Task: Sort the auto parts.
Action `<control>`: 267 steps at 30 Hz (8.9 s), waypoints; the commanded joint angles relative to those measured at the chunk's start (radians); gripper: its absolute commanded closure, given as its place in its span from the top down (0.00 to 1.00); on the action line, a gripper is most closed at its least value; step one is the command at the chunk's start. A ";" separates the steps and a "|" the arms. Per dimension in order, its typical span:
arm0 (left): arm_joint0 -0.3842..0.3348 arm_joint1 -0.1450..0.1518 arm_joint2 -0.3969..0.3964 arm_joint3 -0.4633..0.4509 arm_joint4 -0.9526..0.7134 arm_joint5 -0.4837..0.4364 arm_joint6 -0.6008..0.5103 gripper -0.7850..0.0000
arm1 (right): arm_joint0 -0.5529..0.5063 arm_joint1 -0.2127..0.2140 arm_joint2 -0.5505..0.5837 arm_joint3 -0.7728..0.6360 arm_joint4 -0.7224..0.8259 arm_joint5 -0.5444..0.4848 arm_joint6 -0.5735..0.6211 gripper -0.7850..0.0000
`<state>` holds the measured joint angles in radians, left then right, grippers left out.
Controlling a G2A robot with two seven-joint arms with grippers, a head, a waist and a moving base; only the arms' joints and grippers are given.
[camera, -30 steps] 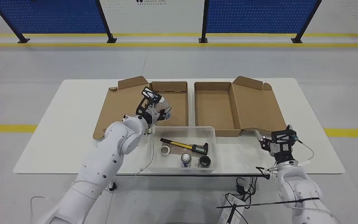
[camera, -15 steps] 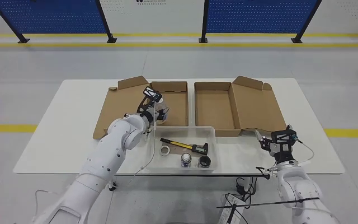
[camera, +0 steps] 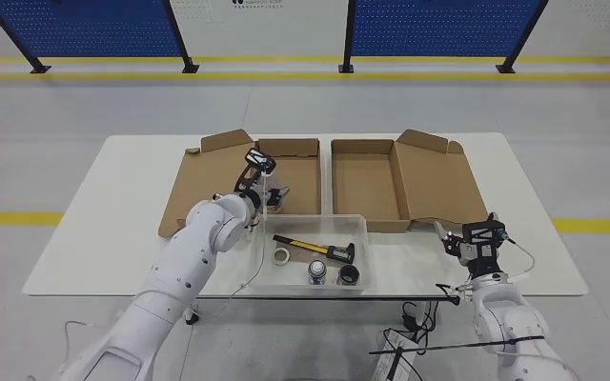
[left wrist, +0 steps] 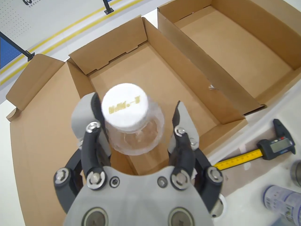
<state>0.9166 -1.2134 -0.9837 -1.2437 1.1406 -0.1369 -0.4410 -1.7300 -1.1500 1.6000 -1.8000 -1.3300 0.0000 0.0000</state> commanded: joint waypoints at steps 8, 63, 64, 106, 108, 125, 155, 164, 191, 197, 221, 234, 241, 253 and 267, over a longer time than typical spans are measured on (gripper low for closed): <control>-0.001 -0.003 -0.013 -0.019 0.009 -0.020 -0.003 1.00 | 0.000 0.000 0.000 0.000 0.000 0.000 0.000 1.00; 0.601 0.102 -0.242 -0.871 -0.363 -0.324 -0.449 1.00 | 0.000 0.000 0.000 0.000 0.000 0.000 0.000 1.00; 0.597 0.102 -0.241 -0.863 -0.355 -0.323 -0.439 1.00 | 0.000 0.000 0.000 0.000 0.000 0.000 0.000 1.00; 0.340 0.068 -0.005 -0.478 -0.152 -0.279 -0.285 0.77 | 0.000 0.000 0.000 0.000 0.000 0.000 0.000 1.00; 0.339 0.068 -0.005 -0.475 -0.150 -0.278 -0.282 0.73 | 0.000 0.000 0.000 0.000 0.000 0.000 0.000 1.00; 0.342 0.072 0.009 -0.471 -0.134 -0.291 -0.292 0.50 | 0.000 0.000 0.000 0.000 0.000 0.000 0.000 1.00; 0.335 0.076 0.015 -0.473 -0.122 -0.299 -0.270 0.00 | 0.000 0.000 0.000 0.000 0.000 0.000 0.000 1.00; 0.357 0.089 -0.051 -0.576 -0.164 -0.291 -0.268 0.00 | 0.000 0.000 0.000 0.000 0.000 0.000 0.000 1.00; 0.531 0.149 -0.323 -1.028 -0.628 -0.309 -0.504 0.00 | 0.000 0.000 0.000 0.000 0.000 0.000 0.000 1.00; 0.537 0.158 -0.350 -1.065 -0.667 -0.306 -0.532 0.00 | 0.000 0.000 0.000 0.000 0.000 0.000 0.000 1.00; 0.515 0.176 -0.317 -1.010 -0.612 -0.325 -0.472 0.00 | 0.000 0.000 0.000 0.000 0.000 0.000 0.000 1.00; 0.414 0.164 -0.226 -0.873 -0.435 -0.302 -0.317 0.00 | 0.000 0.000 0.000 0.000 0.000 0.000 0.000 1.00; 0.301 0.145 -0.137 -0.728 -0.310 -0.279 -0.217 0.00 | 0.000 0.000 0.000 0.000 0.000 0.000 0.000 1.00; 0.109 0.097 0.015 -0.431 -0.149 -0.205 -0.101 0.00 | 0.000 0.000 0.000 0.000 0.000 0.000 0.000 1.00; -0.037 0.047 0.112 -0.169 -0.085 -0.156 -0.089 0.00 | 0.000 0.000 0.000 0.000 0.000 0.000 0.000 1.00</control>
<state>0.8877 -1.1624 -0.8781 -1.4326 1.0610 -0.2946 -0.5322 -1.7300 -1.1500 1.6000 -1.8000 -1.3300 0.0000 0.0000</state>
